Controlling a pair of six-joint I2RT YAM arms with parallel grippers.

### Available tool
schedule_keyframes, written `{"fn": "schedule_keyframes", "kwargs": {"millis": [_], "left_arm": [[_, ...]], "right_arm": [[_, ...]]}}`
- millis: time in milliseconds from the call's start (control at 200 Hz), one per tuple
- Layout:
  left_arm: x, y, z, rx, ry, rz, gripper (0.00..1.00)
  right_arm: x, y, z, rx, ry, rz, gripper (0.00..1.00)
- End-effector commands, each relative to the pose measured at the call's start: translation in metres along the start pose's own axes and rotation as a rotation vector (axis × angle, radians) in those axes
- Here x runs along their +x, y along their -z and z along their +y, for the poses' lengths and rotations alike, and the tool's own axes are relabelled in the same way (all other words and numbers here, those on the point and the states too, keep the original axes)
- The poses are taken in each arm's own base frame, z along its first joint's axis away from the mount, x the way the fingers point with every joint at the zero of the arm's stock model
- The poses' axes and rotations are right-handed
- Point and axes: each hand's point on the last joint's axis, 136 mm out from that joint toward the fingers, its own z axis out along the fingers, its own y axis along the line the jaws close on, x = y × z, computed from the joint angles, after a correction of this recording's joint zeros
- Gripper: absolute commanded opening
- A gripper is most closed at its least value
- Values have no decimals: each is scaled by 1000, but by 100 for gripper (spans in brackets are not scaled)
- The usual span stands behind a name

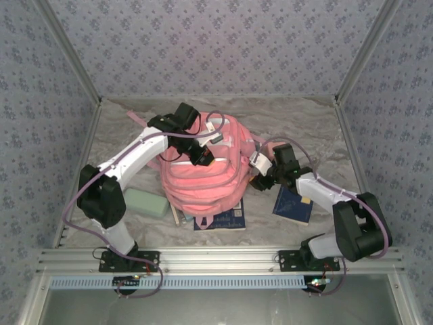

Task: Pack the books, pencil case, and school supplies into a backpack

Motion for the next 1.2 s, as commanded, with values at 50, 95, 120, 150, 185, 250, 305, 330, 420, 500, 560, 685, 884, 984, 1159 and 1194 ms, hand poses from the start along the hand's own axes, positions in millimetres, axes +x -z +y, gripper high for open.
{"fn": "schedule_keyframes", "kwargs": {"millis": [50, 95, 120, 150, 185, 250, 305, 330, 420, 500, 560, 685, 884, 984, 1159, 1194], "left_arm": [[-10, 8, -11, 40, -32, -57, 0], [-10, 9, -9, 37, -30, -61, 0], [-10, 10, -9, 37, -29, -63, 0], [-10, 10, -9, 39, -29, -66, 0], [-11, 11, -8, 38, -28, -71, 0], [-11, 12, -7, 37, -25, -76, 0], [-11, 12, -6, 36, -23, -78, 0], [-11, 12, -6, 38, -23, -79, 0], [-13, 12, -4, 38, -20, -85, 0], [-14, 13, -3, 37, -18, -88, 0], [-16, 14, -3, 35, -16, -96, 0], [-18, 15, 3, 23, 2, -103, 0], [-20, 10, 18, -20, 51, -108, 0], [-22, 9, 25, -36, 73, -114, 0], [-29, 7, 30, -39, 102, -135, 0], [-31, 7, 29, -33, 107, -141, 0]], "right_arm": [[-6, -7, 1, -38, 53, 10, 63], [-4, -11, 2, -46, 64, 26, 63], [-3, -14, 2, -48, 69, 33, 63], [-3, -16, 3, -51, 75, 38, 62], [-2, -18, 3, -57, 80, 45, 62], [-2, -21, 5, -66, 89, 51, 62], [-3, -24, 7, -76, 98, 57, 60], [-2, -26, 8, -80, 101, 62, 59], [-2, -29, 12, -102, 109, 72, 50], [0, -30, 14, -108, 111, 91, 35], [1, -29, 13, -100, 116, 101, 23], [-3, -21, 10, -76, 118, 101, 13], [-13, -2, 16, -66, 91, 102, 0], [-15, 7, 25, -74, 85, 95, 0], [-25, 16, 46, -104, 99, 70, 0], [-27, 17, 51, -115, 103, 67, 0]]}}
